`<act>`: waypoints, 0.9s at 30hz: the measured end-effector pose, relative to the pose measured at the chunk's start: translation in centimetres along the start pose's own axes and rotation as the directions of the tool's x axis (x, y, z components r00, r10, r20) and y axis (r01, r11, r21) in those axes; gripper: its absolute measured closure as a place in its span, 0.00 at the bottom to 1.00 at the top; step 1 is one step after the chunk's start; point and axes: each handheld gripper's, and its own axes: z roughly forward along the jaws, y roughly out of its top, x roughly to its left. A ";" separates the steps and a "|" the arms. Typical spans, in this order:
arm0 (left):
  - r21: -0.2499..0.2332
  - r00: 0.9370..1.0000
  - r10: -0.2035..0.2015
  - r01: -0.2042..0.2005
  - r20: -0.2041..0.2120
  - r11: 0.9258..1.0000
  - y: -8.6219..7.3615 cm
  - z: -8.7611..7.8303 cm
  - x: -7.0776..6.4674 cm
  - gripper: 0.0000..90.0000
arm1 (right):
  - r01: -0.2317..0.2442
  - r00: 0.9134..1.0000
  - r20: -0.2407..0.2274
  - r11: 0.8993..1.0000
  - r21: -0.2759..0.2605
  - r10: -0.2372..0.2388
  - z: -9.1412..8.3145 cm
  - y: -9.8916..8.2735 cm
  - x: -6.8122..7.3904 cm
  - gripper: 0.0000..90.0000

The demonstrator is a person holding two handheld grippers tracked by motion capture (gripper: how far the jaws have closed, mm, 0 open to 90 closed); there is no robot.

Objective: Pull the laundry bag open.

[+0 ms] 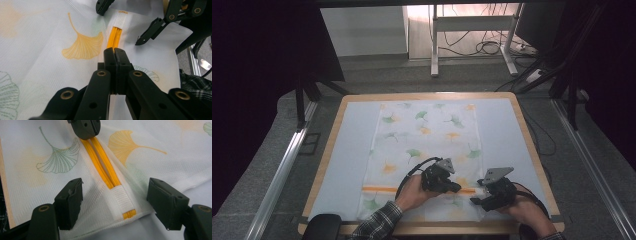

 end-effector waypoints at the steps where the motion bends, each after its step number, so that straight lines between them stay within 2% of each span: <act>1: 0.001 1.000 -0.001 0.001 -0.002 1.000 -0.1 0.0 0.0 1.00 | -0.001 1.000 0.000 1.000 0.000 0.001 0.0 0.0 0.0 0.32; 14: 0.007 1.000 -0.010 0.010 -0.009 1.000 -1.0 -0.8 0.0 1.00 | -0.002 1.000 0.002 1.000 -0.005 0.002 0.0 0.0 0.0 0.32; 18: -0.003 1.000 -0.020 0.020 0.001 1.000 -1.3 -1.1 0.0 1.00 | -0.004 1.000 0.003 1.000 -0.006 0.004 0.0 0.0 0.0 0.33; 27: 0.012 1.000 -0.001 0.001 -0.009 1.000 -1.5 -1.3 -0.2 1.00 | -0.006 1.000 0.003 1.000 -0.004 0.006 0.0 0.0 0.0 0.33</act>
